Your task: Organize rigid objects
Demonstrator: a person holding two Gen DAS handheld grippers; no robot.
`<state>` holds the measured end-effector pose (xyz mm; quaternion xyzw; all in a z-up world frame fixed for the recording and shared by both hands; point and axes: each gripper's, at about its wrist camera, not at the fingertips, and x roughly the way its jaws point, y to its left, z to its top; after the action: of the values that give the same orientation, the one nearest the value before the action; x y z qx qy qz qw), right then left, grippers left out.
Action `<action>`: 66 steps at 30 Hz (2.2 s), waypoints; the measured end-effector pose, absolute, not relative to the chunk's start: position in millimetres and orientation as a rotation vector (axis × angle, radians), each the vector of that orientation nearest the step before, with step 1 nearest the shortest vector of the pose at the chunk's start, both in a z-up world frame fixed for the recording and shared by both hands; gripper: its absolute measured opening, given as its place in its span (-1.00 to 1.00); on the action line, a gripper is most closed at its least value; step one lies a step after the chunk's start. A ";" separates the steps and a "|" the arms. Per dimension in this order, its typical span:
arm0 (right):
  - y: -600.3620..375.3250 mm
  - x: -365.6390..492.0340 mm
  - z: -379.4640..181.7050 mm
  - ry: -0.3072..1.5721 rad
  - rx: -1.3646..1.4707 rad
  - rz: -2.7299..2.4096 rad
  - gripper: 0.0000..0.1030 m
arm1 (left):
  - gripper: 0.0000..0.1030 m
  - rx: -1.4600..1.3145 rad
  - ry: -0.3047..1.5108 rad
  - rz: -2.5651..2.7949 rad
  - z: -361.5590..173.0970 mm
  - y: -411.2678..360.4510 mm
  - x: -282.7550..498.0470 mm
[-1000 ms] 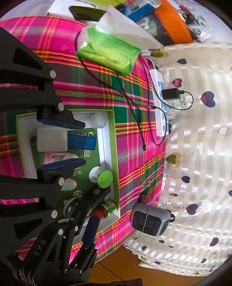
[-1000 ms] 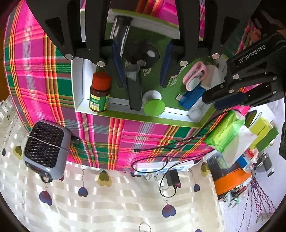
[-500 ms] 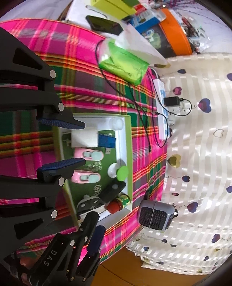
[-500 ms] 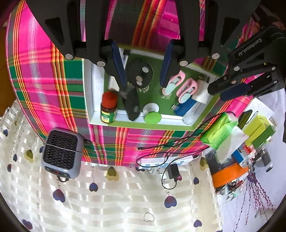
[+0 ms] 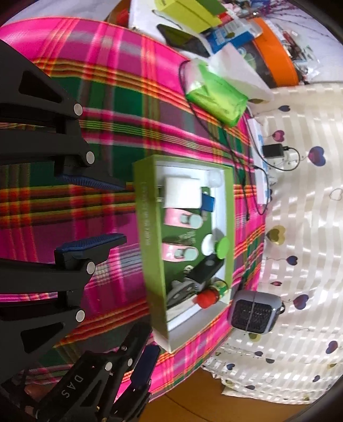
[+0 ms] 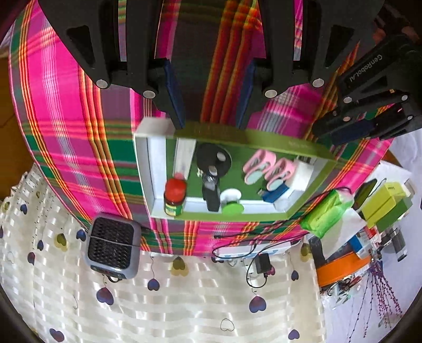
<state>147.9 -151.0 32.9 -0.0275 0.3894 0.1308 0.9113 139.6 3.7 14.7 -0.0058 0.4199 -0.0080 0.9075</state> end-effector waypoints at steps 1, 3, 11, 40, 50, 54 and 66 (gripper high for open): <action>-151.4 145.9 31.4 0.803 -0.060 0.256 -0.20 | -0.37 -0.007 0.868 -0.011 13.5 3.0 137.9; -153.3 142.4 28.1 0.806 -0.064 0.234 -0.20 | -0.37 -0.011 0.870 -0.008 11.5 1.8 134.9; -160.8 130.4 16.5 0.838 -0.066 0.194 -0.20 | -0.37 -0.020 0.893 -0.005 2.5 -5.2 126.1; -169.1 128.6 6.0 0.886 -0.055 0.150 -0.07 | -0.34 0.000 0.892 0.040 -0.8 -14.7 127.2; -168.9 129.1 5.6 0.886 -0.055 0.150 -0.05 | -0.34 0.000 0.892 0.040 -1.0 -14.3 127.2; -169.1 129.2 5.4 0.886 -0.055 0.150 -0.05 | -0.34 -0.002 0.892 0.039 -1.1 -14.4 127.2; -169.1 129.3 5.4 0.886 -0.055 0.150 -0.05 | -0.34 0.000 0.891 0.040 -1.2 -14.3 126.9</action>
<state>129.3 -169.1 5.4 -0.0267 0.4283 0.0726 0.9003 126.9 -14.3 -1.2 -0.0002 0.4310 0.0191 0.9022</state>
